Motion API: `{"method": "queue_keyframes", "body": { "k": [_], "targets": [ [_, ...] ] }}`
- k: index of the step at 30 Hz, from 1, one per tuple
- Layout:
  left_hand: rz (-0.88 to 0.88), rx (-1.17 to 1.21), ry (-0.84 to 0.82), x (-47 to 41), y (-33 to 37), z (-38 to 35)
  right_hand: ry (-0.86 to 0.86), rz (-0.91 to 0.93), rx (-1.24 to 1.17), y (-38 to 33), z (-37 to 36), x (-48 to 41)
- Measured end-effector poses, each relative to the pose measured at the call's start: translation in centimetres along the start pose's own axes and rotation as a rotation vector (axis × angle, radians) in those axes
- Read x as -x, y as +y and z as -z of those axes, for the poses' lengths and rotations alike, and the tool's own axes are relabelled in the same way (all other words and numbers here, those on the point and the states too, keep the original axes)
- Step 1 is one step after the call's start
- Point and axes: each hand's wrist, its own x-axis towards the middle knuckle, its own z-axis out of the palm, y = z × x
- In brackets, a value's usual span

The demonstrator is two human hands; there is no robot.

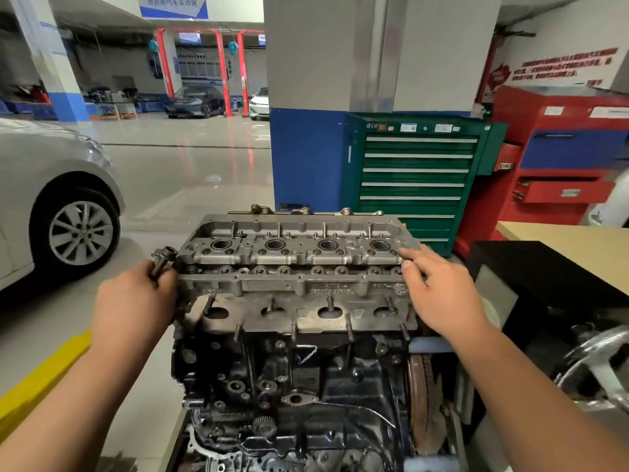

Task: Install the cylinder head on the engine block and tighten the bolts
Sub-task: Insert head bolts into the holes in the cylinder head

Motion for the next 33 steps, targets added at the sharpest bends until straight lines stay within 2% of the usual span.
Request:
{"method": "queue_keyframes", "body": {
  "k": [3,7,10,12,15,19,24,28,33],
  "targets": [
    [0.012,0.008,-0.018,0.1,-0.1,0.2,-0.033,-0.001,0.009,-0.4,0.3,0.1],
    [0.01,-0.005,-0.03,0.0,-0.1,0.2,-0.177,0.045,0.1,-0.3,3.7,-2.1],
    [0.018,-0.009,-0.031,0.2,0.1,0.3,-0.468,0.132,0.352,-1.1,6.0,-5.3],
    [0.034,-0.007,-0.032,0.3,0.2,0.4,-0.593,0.156,0.46,-1.9,6.3,-6.6],
    [0.043,-0.008,-0.034,0.4,0.4,0.6,-0.613,0.204,0.591,-2.4,6.0,-7.2],
    [0.053,-0.041,-0.077,0.3,0.7,1.2,-0.6,0.199,0.609,-2.1,5.7,-7.0],
    [-0.035,-0.354,-0.235,-1.9,2.2,2.2,-0.572,0.226,0.739,-2.2,5.7,-7.0],
    [-0.129,-0.489,-0.221,-1.8,3.5,2.1,-0.651,0.237,0.659,-2.3,6.0,-7.3],
    [-0.114,-0.622,-0.239,-0.9,4.0,2.4,-0.63,0.305,0.797,-2.6,5.5,-7.7]
  ]
}}
